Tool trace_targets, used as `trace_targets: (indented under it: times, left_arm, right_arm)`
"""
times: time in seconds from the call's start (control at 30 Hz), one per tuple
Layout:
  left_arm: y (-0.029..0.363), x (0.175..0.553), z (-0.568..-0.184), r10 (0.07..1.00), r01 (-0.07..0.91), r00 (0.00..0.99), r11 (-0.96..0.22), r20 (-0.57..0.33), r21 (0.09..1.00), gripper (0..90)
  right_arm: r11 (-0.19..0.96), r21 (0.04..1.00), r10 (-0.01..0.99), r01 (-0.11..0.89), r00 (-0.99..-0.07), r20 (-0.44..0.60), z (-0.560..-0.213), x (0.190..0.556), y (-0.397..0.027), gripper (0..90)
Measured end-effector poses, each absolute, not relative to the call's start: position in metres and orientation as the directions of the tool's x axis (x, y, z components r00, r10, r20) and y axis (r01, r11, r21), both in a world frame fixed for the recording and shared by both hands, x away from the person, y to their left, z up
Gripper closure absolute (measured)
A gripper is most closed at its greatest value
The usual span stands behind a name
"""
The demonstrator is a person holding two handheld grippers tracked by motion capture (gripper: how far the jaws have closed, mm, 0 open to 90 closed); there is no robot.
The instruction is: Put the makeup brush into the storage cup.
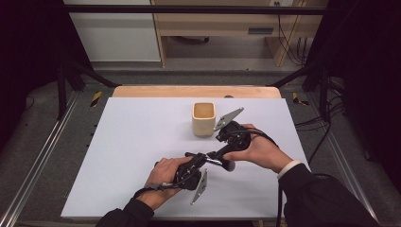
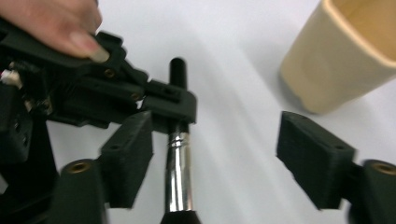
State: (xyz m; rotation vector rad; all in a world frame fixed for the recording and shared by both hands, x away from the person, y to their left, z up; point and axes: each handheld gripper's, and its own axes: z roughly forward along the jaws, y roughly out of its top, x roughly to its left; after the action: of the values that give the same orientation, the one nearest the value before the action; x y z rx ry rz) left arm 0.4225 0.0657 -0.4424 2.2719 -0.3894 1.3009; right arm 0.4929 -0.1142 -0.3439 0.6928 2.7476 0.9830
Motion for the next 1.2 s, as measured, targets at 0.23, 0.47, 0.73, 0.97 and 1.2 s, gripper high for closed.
trace_targets:
  times: [0.23, 0.47, 0.73, 0.97, 1.2]
  left_arm:
    - [0.066, 0.422, -0.442, -0.002, -0.471, 0.502, -0.84, 0.865, 0.271, 74.5]
    - [0.071, 0.422, -0.44, 0.006, -0.461, 0.504, -0.843, 0.864, 0.275, 74.5]
    - [0.081, 0.421, -0.436, 0.041, -0.45, 0.492, -0.843, 0.87, 0.294, 74.4]
    - [0.092, 0.42, -0.427, 0.084, -0.429, 0.497, -0.841, 0.863, 0.329, 74.4]
    - [0.104, 0.424, -0.416, 0.179, -0.387, 0.523, -0.822, 0.834, 0.419, 74.4]
  right_arm:
    - [0.612, 0.677, 0.542, 0.409, -0.84, 0.018, -0.338, 0.498, -0.125, 10.8]
    - [0.583, 0.704, 0.57, 0.405, -0.822, 0.001, -0.335, 0.498, -0.136, 7.6]
    - [0.512, 0.755, 0.64, 0.41, -0.768, -0.017, -0.333, 0.496, -0.16, 7.6]
    - [0.44, 0.787, 0.71, 0.433, -0.704, -0.009, -0.349, 0.49, -0.186, 7.3]
    - [0.411, 0.805, 0.75, 0.428, -0.66, -0.032, -0.369, 0.475, -0.204, 7.5]
